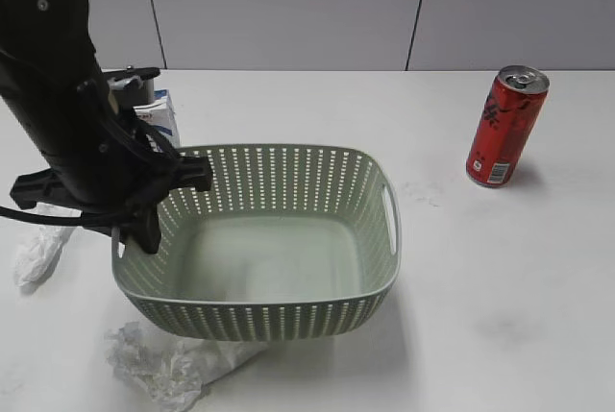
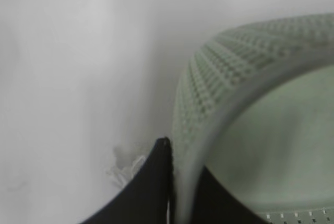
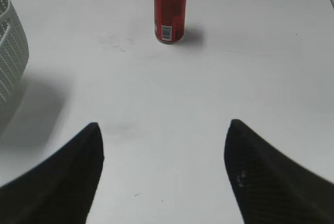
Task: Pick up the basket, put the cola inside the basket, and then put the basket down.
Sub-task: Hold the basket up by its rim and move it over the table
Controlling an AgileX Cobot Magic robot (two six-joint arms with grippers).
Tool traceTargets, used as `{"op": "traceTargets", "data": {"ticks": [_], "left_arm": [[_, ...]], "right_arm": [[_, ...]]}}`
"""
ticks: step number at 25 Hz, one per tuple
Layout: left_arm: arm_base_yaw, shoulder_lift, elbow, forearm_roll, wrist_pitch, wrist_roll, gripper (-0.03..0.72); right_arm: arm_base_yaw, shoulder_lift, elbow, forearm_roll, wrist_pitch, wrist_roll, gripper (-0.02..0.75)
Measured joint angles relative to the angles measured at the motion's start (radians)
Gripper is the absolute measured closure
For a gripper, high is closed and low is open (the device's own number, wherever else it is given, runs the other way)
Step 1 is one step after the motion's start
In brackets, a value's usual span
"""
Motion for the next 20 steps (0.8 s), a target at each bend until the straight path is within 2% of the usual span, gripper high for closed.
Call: {"op": "traceTargets", "data": {"ticks": [9, 15, 20], "left_arm": [[0.000, 0.013, 0.004, -0.036, -0.092, 0.000, 0.690], [0.000, 0.013, 0.004, -0.039, -0.091, 0.000, 0.690], [0.000, 0.013, 0.004, -0.039, -0.087, 0.000, 0.690]], "right_arm": [[0.000, 0.374, -0.220, 0.000, -0.004, 0.018, 0.186], [0.000, 0.668, -0.378, 0.000, -0.023, 0.026, 0.090], [0.000, 0.918, -0.503, 0.000, -0.080, 0.027, 0.075]]}}
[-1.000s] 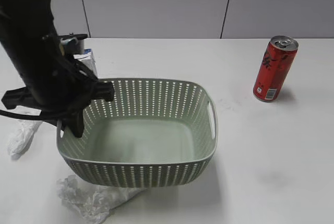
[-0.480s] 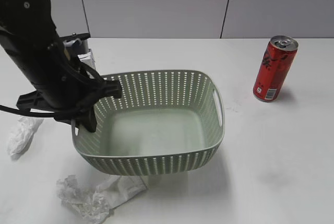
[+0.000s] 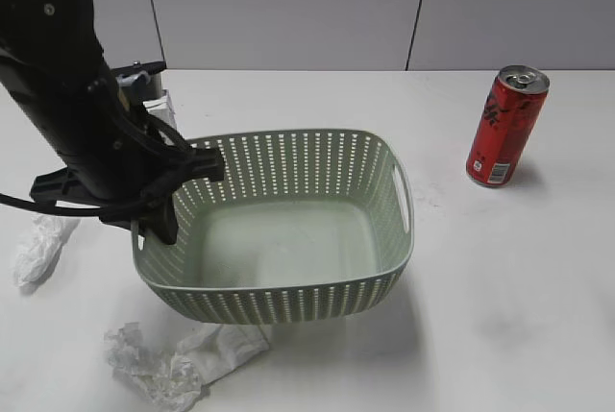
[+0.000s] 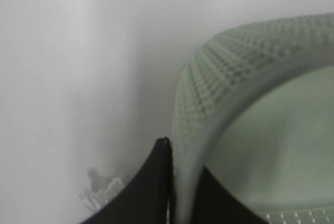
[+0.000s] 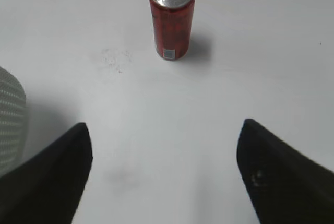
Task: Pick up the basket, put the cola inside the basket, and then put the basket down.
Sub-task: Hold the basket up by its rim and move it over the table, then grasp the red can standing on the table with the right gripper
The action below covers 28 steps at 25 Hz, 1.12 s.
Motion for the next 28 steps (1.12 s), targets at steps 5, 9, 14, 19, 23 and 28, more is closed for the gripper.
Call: {"op": "traceTargets", "data": {"ticks": [5, 9, 14, 19, 23, 28], "left_arm": [[0.000, 0.000, 0.000, 0.000, -0.001, 0.000, 0.690], [0.000, 0.000, 0.000, 0.000, -0.001, 0.000, 0.690], [0.000, 0.000, 0.001, 0.000, -0.003, 0.000, 0.690], [0.000, 0.000, 0.002, 0.000, -0.008, 0.000, 0.690], [0.000, 0.000, 0.002, 0.000, -0.008, 0.000, 0.690], [0.000, 0.000, 0.002, 0.000, -0.009, 0.000, 0.690]], "right_arm": [[0.000, 0.255, -0.149, -0.006, -0.025, 0.001, 0.078], [0.000, 0.444, -0.260, -0.021, -0.026, 0.002, 0.081], [0.000, 0.653, -0.421, -0.035, -0.027, 0.000, 0.081], [0.000, 0.816, -0.572, -0.038, -0.015, -0.018, 0.078], [0.000, 0.907, -0.641, -0.060, 0.022, -0.019, 0.078], [0.000, 0.966, -0.651, -0.069, 0.061, -0.020, 0.078]]}}
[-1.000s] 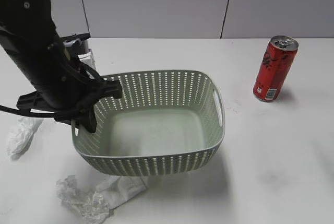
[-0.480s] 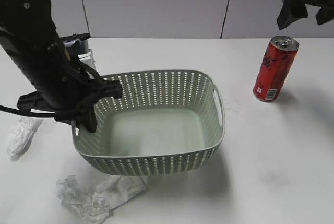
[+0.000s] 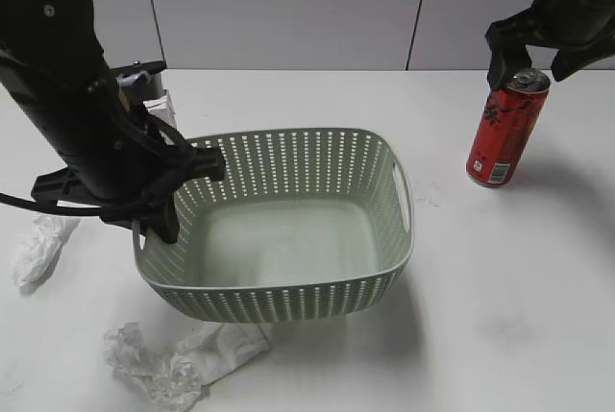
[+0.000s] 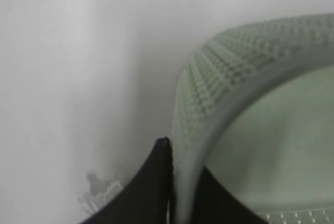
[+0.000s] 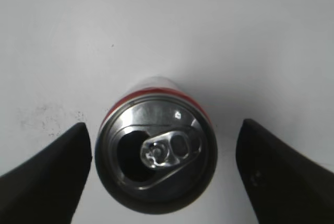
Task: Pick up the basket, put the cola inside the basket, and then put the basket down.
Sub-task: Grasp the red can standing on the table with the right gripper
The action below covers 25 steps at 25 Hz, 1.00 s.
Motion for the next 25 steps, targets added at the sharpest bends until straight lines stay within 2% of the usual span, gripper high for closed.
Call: {"op": "traceTargets", "data": {"ticks": [8, 25], "left_arm": [[0.000, 0.000, 0.001, 0.000, 0.000, 0.000, 0.690], [0.000, 0.004, 0.001, 0.000, 0.000, 0.000, 0.690]], "right_arm": [[0.000, 0.033, 0.000, 0.011, 0.008, -0.001, 0.083], [0.000, 0.061, 0.000, 0.013, 0.006, -0.001, 0.165]]}}
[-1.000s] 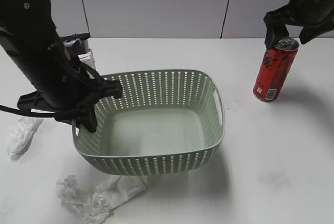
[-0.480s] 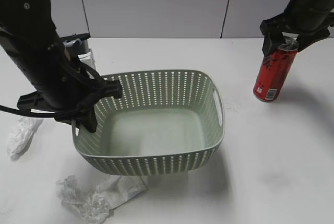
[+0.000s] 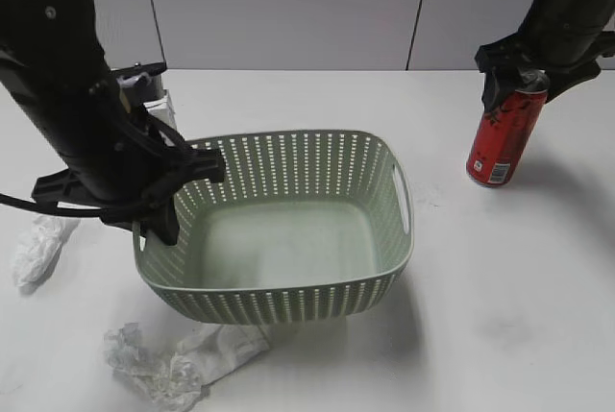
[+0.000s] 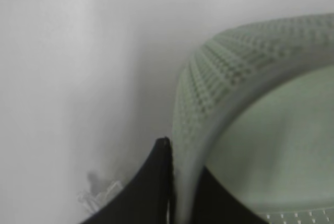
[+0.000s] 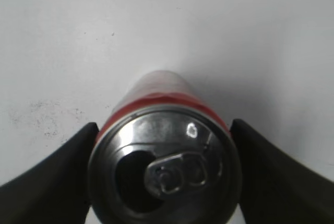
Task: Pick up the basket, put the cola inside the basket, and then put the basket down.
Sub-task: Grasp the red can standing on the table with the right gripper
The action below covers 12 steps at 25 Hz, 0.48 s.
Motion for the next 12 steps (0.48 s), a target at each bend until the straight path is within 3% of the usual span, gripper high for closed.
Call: {"op": "traceTargets", "data": {"ticks": [4, 12], "left_arm": [[0.000, 0.018, 0.000, 0.000, 0.000, 0.000, 0.690], [0.000, 0.037, 0.000, 0.001, -0.027, 0.000, 0.690]], "right_arm": [[0.000, 0.000, 0.000, 0.000, -0.001, -0.006, 0.239], [0.000, 0.000, 0.000, 0.000, 0.001, -0.006, 0.239]]}}
